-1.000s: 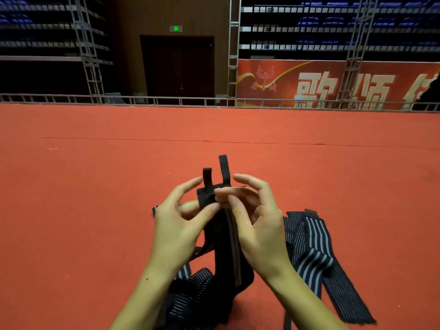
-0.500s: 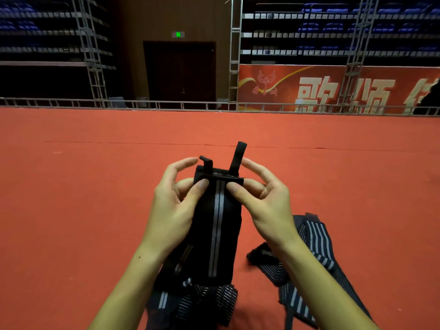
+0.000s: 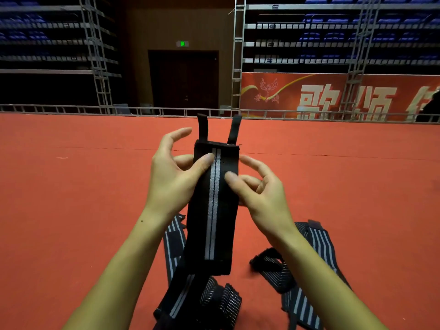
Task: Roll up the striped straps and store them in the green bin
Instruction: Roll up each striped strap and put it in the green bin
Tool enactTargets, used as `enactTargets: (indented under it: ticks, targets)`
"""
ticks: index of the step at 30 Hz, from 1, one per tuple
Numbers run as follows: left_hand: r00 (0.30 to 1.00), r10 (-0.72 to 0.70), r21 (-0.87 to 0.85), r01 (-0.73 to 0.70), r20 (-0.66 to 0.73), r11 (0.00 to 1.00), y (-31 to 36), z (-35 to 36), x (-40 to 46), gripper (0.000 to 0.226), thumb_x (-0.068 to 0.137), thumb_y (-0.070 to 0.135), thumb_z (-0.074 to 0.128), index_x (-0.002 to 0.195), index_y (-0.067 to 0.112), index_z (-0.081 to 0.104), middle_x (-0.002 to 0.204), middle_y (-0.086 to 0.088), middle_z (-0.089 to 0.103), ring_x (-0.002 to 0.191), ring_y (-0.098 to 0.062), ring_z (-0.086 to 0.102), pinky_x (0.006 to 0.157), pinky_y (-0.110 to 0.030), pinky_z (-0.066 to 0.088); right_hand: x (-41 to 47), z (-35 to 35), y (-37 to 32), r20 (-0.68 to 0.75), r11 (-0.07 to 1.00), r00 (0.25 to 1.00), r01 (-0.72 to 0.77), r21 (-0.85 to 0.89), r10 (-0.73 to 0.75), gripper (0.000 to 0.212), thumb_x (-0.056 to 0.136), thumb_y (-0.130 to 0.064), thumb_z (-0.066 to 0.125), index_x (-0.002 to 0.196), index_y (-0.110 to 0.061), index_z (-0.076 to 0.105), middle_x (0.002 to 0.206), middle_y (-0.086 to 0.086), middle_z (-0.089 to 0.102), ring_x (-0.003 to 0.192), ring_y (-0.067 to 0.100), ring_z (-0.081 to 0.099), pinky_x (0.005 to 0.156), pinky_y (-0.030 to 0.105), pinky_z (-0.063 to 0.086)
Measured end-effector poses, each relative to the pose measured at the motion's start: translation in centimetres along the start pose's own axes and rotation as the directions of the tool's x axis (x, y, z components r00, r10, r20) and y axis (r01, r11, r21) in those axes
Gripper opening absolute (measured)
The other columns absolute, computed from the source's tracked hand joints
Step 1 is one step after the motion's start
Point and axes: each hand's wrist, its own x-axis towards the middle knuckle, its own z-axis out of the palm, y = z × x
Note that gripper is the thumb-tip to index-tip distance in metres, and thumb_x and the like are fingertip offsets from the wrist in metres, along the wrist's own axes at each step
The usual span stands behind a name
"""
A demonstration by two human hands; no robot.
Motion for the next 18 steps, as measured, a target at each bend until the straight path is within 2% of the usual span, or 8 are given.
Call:
enactTargets:
  ticks: [3, 5, 7, 10, 12, 14, 18]
  targets:
    - [1.0, -0.012, -0.011, 0.012, -0.024, 1.0, 0.0, -0.4, 0.5, 0.057, 0.095, 0.014, 0.082, 0.144, 0.024, 0.056, 0.094, -0.004, 0.084, 0.085, -0.023, 0.083, 0.074, -0.036, 0.065, -1.9, -0.1, 1.1, -0.082, 0.989, 0.99, 0.106, -0.1, -0.114, 0.06, 0.091, -0.018, 0.085, 0.143, -0.029, 0.055, 0.112, 0.003, 0.077, 0.103, 0.025, 0.076, 0.093, 0.04, 0.061]
    - [0.999, -0.018, -0.016, 0.017, -0.042, 1.0, 0.0, -0.6, 0.5, 0.055, 0.094, 0.017, 0.083, 0.143, 0.024, 0.058, 0.095, -0.004, 0.084, 0.087, -0.022, 0.083, 0.077, -0.038, 0.065, -3.0, -0.1, 1.9, -0.092, 0.974, 0.975, 0.192, -0.123, -0.204, 0.06, 0.092, -0.01, 0.083, 0.142, -0.03, 0.056, 0.111, 0.002, 0.074, 0.102, 0.025, 0.074, 0.093, 0.039, 0.06]
    - [0.998, -0.031, -0.029, 0.03, -0.053, 0.999, 0.0, -0.7, 0.4, 0.054, 0.094, 0.018, 0.084, 0.141, 0.024, 0.059, 0.095, -0.004, 0.084, 0.088, -0.022, 0.083, 0.08, -0.039, 0.065, -3.9, 0.0, 2.5, -0.027, 0.98, 0.983, 0.179, -0.089, -0.182, 0.058, 0.098, -0.006, 0.076, 0.145, -0.029, 0.052, 0.108, 0.006, 0.075, 0.103, 0.024, 0.074, 0.094, 0.041, 0.061]
    - [0.996, -0.051, -0.056, 0.047, -0.07, 0.997, 0.0, -0.7, 0.2, 0.052, 0.093, 0.018, 0.084, 0.14, 0.022, 0.06, 0.094, -0.006, 0.084, 0.088, -0.023, 0.083, 0.08, -0.039, 0.066, -5.0, 0.0, 2.9, 0.055, 0.998, 0.997, 0.061, 0.009, -0.062, 0.047, 0.106, -0.01, 0.064, 0.148, -0.025, 0.049, 0.104, 0.012, 0.079, 0.101, 0.027, 0.076, 0.092, 0.043, 0.062]
    - [0.996, -0.053, -0.06, 0.049, -0.068, 0.997, 0.1, -0.8, 0.3, 0.052, 0.094, 0.017, 0.083, 0.139, 0.022, 0.06, 0.093, -0.007, 0.084, 0.088, -0.024, 0.083, 0.08, -0.039, 0.066, -5.2, -0.2, 2.6, 0.032, 0.999, 0.999, 0.025, 0.047, -0.026, 0.041, 0.105, -0.014, 0.063, 0.144, -0.021, 0.053, 0.103, 0.014, 0.081, 0.098, 0.027, 0.078, 0.085, 0.041, 0.063]
    - [0.997, -0.056, -0.056, 0.053, -0.051, 0.997, 0.1, -0.9, 0.2, 0.052, 0.094, 0.017, 0.083, 0.139, 0.022, 0.059, 0.093, -0.007, 0.084, 0.088, -0.025, 0.083, 0.079, -0.04, 0.066, -4.9, -0.3, 2.3, -0.026, 0.999, 0.999, 0.043, 0.031, -0.043, 0.04, 0.099, -0.013, 0.071, 0.137, -0.019, 0.059, 0.102, 0.014, 0.081, 0.094, 0.027, 0.078, 0.079, 0.038, 0.063]
    - [0.998, -0.06, -0.05, 0.059, -0.035, 0.997, 0.0, -0.6, -0.2, 0.051, 0.094, 0.016, 0.083, 0.139, 0.022, 0.06, 0.092, -0.007, 0.084, 0.087, -0.025, 0.083, 0.079, -0.04, 0.066, -4.1, -0.1, 1.4, -0.095, 0.992, 0.991, 0.104, 0.066, -0.098, 0.04, 0.093, -0.016, 0.076, 0.131, -0.016, 0.064, 0.103, 0.015, 0.08, 0.093, 0.028, 0.078, 0.076, 0.039, 0.065]
